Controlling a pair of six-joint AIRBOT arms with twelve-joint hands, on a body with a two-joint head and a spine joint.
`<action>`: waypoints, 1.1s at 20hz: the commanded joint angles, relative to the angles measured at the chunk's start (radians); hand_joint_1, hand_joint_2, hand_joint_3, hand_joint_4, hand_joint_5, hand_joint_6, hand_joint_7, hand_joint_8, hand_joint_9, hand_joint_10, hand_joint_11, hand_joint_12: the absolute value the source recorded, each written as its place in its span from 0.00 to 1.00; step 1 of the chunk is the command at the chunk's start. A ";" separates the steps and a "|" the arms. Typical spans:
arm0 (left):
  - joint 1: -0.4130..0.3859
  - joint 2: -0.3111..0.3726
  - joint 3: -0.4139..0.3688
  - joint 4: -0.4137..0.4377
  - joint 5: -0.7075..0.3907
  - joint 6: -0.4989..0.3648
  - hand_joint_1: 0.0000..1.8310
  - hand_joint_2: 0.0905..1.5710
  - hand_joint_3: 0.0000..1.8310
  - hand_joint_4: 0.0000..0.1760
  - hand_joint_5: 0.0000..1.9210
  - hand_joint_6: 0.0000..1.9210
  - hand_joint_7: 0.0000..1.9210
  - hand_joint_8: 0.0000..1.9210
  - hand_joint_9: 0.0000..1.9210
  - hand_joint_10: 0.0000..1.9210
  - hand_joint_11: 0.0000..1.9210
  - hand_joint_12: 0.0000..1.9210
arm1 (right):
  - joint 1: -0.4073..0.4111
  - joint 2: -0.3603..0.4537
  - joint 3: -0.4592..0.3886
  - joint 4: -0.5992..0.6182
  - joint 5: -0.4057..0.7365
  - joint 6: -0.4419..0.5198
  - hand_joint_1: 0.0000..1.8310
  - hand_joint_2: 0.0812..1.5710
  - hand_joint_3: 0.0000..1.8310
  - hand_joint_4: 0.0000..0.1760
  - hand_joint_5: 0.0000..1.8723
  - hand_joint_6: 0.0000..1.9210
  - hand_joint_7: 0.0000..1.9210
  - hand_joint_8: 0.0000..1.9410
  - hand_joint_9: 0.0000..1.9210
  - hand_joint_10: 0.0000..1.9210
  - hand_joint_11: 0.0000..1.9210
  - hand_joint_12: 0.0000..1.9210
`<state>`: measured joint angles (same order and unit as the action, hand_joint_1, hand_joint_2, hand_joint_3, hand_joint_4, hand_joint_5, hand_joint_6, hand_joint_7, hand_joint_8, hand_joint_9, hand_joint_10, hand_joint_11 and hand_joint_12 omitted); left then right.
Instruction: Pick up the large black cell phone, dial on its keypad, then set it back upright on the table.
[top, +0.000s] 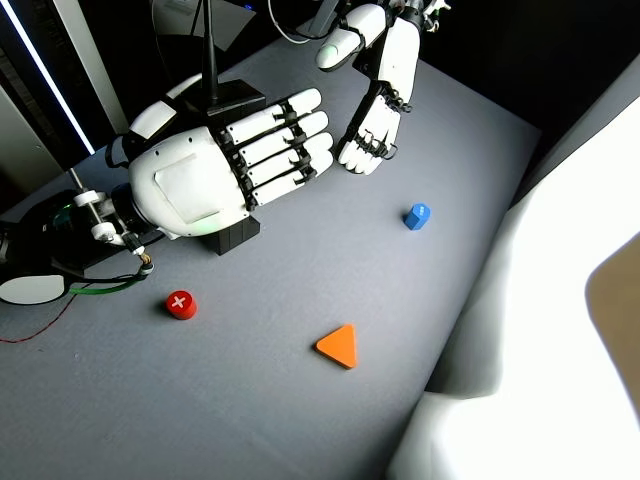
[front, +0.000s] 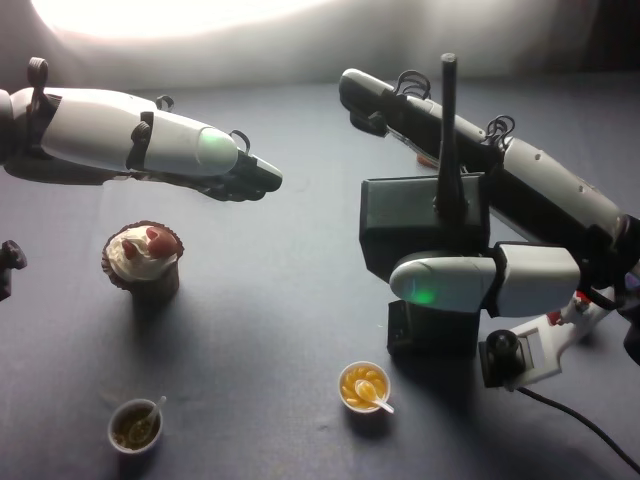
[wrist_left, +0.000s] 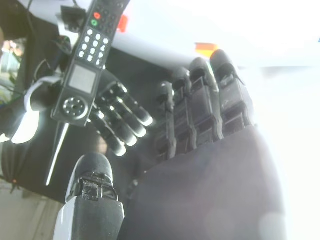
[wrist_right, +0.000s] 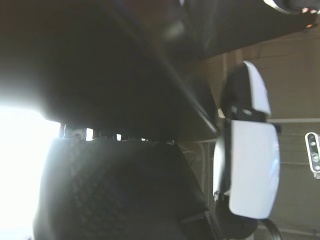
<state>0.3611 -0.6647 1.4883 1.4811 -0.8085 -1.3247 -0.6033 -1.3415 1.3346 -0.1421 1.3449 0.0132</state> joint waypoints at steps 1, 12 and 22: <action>-0.030 0.003 -0.004 -0.070 -0.037 -0.009 0.00 0.71 0.00 0.17 0.15 0.00 0.15 0.00 0.12 0.00 0.00 0.23 | 0.003 0.007 0.000 0.009 0.118 0.007 0.33 0.57 0.00 0.09 0.03 0.00 0.00 0.00 0.00 0.00 0.00 0.11; -0.029 0.002 -0.035 -0.054 -0.035 -0.015 0.00 0.72 0.00 0.14 0.15 0.00 0.14 0.00 0.10 0.00 0.00 0.20 | 0.009 0.043 -0.010 0.009 0.121 0.009 0.29 0.58 0.00 0.10 0.01 0.00 0.01 0.00 0.00 0.00 0.00 0.16; -0.029 0.003 -0.041 -0.043 -0.035 -0.019 0.00 0.71 0.00 0.18 0.15 0.00 0.15 0.00 0.11 0.00 0.00 0.22 | -0.003 0.090 -0.027 0.010 0.131 0.014 0.32 0.58 0.00 0.08 0.05 0.00 0.02 0.00 0.02 0.00 0.00 0.17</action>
<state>0.3592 -0.6647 1.4502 1.5043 -0.8074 -1.3342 -0.6037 -1.2602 1.3102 -0.1493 1.3491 0.0174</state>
